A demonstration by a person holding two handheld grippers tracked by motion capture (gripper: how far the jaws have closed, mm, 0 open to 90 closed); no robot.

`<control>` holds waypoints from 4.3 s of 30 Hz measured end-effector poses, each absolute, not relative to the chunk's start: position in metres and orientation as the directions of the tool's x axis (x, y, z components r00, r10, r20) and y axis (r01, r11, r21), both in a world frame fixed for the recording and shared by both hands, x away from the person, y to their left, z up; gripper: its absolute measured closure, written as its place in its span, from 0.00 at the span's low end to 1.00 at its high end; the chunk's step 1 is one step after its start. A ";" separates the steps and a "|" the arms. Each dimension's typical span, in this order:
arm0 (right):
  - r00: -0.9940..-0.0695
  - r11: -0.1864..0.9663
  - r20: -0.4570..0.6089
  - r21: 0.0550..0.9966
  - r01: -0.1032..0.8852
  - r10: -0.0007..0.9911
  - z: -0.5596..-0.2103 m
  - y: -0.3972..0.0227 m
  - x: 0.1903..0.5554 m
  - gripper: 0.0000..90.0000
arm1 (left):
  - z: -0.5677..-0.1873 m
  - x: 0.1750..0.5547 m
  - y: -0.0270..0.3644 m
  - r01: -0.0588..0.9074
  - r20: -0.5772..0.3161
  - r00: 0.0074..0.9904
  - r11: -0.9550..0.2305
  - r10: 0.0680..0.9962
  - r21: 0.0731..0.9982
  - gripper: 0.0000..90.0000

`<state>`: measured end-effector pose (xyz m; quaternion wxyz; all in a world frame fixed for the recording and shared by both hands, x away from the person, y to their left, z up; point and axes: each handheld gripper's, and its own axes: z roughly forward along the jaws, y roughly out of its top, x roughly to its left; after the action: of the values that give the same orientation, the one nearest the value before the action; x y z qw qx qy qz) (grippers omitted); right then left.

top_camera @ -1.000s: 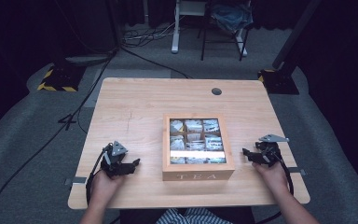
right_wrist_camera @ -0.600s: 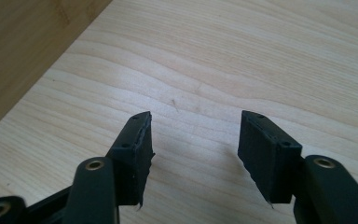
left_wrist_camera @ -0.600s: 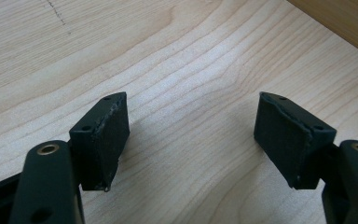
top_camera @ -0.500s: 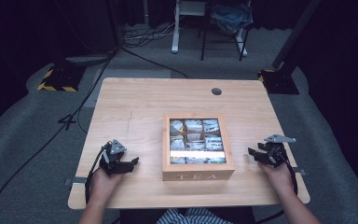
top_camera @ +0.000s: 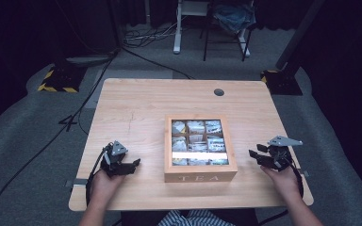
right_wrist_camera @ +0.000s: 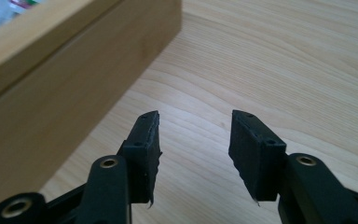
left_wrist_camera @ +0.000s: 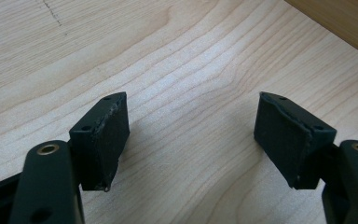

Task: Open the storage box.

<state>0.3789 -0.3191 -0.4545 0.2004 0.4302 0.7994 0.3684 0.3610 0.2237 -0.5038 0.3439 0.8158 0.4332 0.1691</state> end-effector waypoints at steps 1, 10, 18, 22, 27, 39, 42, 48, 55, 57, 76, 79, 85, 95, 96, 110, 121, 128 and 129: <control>-0.550 0.358 -0.003 0.761 0.540 0.835 -0.454 -0.319 0.379 0.59 | -0.504 0.361 0.224 0.590 -0.022 0.568 -0.388 0.823 0.708 0.30; -0.624 0.387 0.027 0.763 0.518 0.781 -0.431 -0.299 0.361 0.58 | -0.504 0.361 0.224 0.590 -0.021 0.568 -0.390 0.823 0.707 0.30; -0.673 0.415 0.014 0.778 0.472 0.739 -0.413 -0.286 0.347 0.58 | -0.504 0.361 0.224 0.589 -0.019 0.568 -0.390 0.823 0.707 0.30; -0.696 0.417 0.040 0.776 0.473 0.717 -0.409 -0.281 0.343 0.57 | -0.504 0.361 0.224 0.589 -0.017 0.568 -0.391 0.823 0.707 0.30; -0.718 0.420 0.065 0.773 0.476 0.693 -0.407 -0.275 0.340 0.57 | -0.504 0.361 0.224 0.588 -0.016 0.568 -0.392 0.823 0.707 0.30; -0.756 0.464 0.133 0.718 0.519 0.640 -0.412 -0.261 0.339 0.49 | -0.504 0.361 0.224 0.589 -0.018 0.568 -0.391 0.823 0.707 0.30; -0.758 0.495 0.138 0.680 0.541 0.638 -0.414 -0.256 0.339 0.44 | -0.504 0.361 0.224 0.588 -0.016 0.568 -0.392 0.823 0.707 0.30; -0.772 0.549 0.109 0.641 0.536 0.626 -0.421 -0.248 0.339 0.38 | -0.504 0.361 0.224 0.589 -0.018 0.568 -0.391 0.823 0.707 0.30; -0.777 0.580 0.107 0.605 0.546 0.620 -0.425 -0.245 0.339 0.45 | -0.504 0.361 0.224 0.590 -0.020 0.568 -0.390 0.823 0.707 0.30; -0.781 0.595 0.088 0.597 0.538 0.618 -0.425 -0.245 0.339 0.50 | -0.504 0.361 0.224 0.590 -0.022 0.568 -0.388 0.823 0.708 0.30; -0.791 0.594 0.016 0.651 0.472 0.611 -0.409 -0.249 0.328 0.69 | -0.504 0.361 0.224 0.591 -0.021 0.568 -0.390 0.822 0.706 0.30; -0.781 0.553 0.011 0.701 0.451 0.624 -0.400 -0.254 0.325 0.69 | -0.504 0.361 0.224 0.591 -0.021 0.568 -0.390 0.822 0.706 0.30; -0.772 0.534 -0.034 0.742 0.406 0.635 -0.396 -0.256 0.322 0.65 | -0.504 0.361 0.224 0.592 -0.022 0.568 -0.390 0.823 0.706 0.30; -0.751 0.500 -0.085 0.794 0.346 0.655 -0.378 -0.256 0.321 0.64 | -0.503 0.361 0.224 0.593 -0.018 0.565 -0.390 0.825 0.704 0.30; -0.751 0.500 -0.085 0.794 0.346 0.655 -0.378 -0.256 0.321 0.64 | -0.503 0.360 0.224 0.595 -0.021 0.564 -0.389 0.825 0.704 0.30; -0.736 0.448 -0.092 0.841 0.303 0.670 -0.350 -0.256 0.338 0.64 | -0.504 0.360 0.223 0.597 -0.024 0.559 -0.383 0.829 0.705 0.30; -0.713 0.403 -0.093 0.872 0.278 0.695 -0.332 -0.254 0.351 0.65 | -0.503 0.360 0.223 0.597 -0.022 0.559 -0.384 0.829 0.705 0.30; -0.696 0.365 -0.080 0.890 0.273 0.714 -0.322 -0.252 0.360 0.65 | -0.504 0.360 0.223 0.596 -0.024 0.558 -0.380 0.829 0.707 0.31; -0.692 0.360 -0.081 0.893 0.270 0.718 -0.321 -0.252 0.361 0.65 | -0.504 0.360 0.223 0.596 -0.024 0.558 -0.381 0.830 0.707 0.31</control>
<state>0.3608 -0.2520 -0.3211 0.2377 0.3126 0.7898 0.4712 0.3598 0.2230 -0.5037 0.3429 0.8132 0.4382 0.1703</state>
